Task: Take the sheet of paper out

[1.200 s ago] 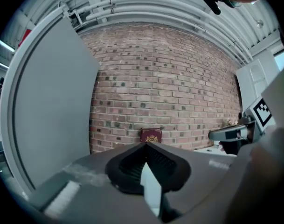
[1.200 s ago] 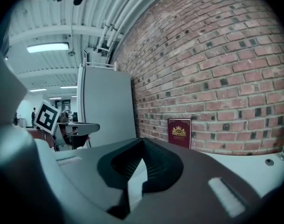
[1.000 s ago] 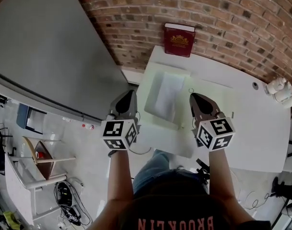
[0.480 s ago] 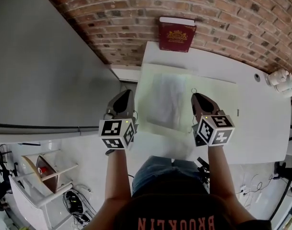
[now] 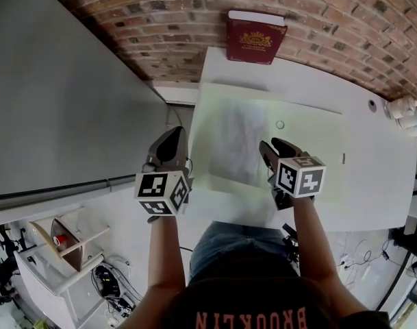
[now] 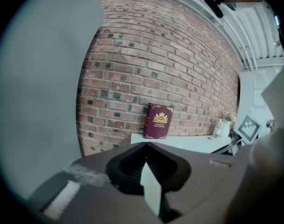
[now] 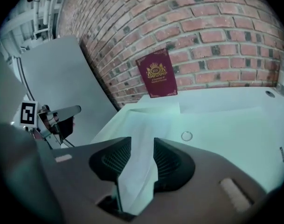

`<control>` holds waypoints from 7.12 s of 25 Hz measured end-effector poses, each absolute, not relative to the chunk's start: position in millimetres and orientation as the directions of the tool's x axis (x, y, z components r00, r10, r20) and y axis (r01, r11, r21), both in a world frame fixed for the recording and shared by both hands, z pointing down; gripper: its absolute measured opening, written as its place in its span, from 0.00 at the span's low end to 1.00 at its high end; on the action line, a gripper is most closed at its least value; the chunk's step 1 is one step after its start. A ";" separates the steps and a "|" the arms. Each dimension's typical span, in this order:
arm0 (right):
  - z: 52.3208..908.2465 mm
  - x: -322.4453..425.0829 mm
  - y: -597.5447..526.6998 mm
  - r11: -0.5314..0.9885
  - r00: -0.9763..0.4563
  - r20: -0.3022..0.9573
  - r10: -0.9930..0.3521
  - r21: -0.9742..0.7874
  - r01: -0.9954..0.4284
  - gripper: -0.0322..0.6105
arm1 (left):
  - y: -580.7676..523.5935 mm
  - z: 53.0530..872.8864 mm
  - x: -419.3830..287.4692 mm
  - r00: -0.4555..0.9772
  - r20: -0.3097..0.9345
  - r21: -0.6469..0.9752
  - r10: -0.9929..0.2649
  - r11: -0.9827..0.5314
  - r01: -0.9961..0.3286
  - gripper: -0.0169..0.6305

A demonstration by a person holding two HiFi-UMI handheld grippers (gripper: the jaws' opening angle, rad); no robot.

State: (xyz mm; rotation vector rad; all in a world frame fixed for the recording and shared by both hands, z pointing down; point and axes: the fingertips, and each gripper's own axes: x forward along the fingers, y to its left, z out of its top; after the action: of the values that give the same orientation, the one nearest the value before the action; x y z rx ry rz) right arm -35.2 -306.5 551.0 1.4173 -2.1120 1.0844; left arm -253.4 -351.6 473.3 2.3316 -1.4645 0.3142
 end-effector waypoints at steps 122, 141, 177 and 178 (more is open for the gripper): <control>577.5 180.9 -247.9 0.006 -0.412 0.739 -0.533 -0.483 -0.875 0.05 | -278.4 467.6 -47.3 0.438 0.418 0.106 -0.796 -0.437 -0.893 0.03; 475.6 181.0 -235.4 0.060 -0.390 0.560 -0.731 -0.516 -0.855 0.05 | -271.0 419.8 -47.1 0.507 0.318 0.059 -0.801 -0.517 -0.854 0.03; 286.7 143.1 -246.3 0.120 -0.131 0.046 -0.990 -0.184 -0.976 0.05 | -297.5 270.0 -102.3 0.506 -0.042 -0.040 -0.862 -0.504 -0.862 0.03; 283.1 143.0 -244.8 0.115 -0.122 0.030 -0.992 -0.169 -0.979 0.05 | -297.3 267.6 -101.9 0.505 -0.048 -0.044 -0.862 -0.504 -0.863 0.03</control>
State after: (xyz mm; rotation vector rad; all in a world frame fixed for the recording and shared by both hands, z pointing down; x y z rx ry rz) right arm 143.0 -244.8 283.1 2.1388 -2.4106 0.2371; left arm -101.9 -297.3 267.6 2.7790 -1.5937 -0.0325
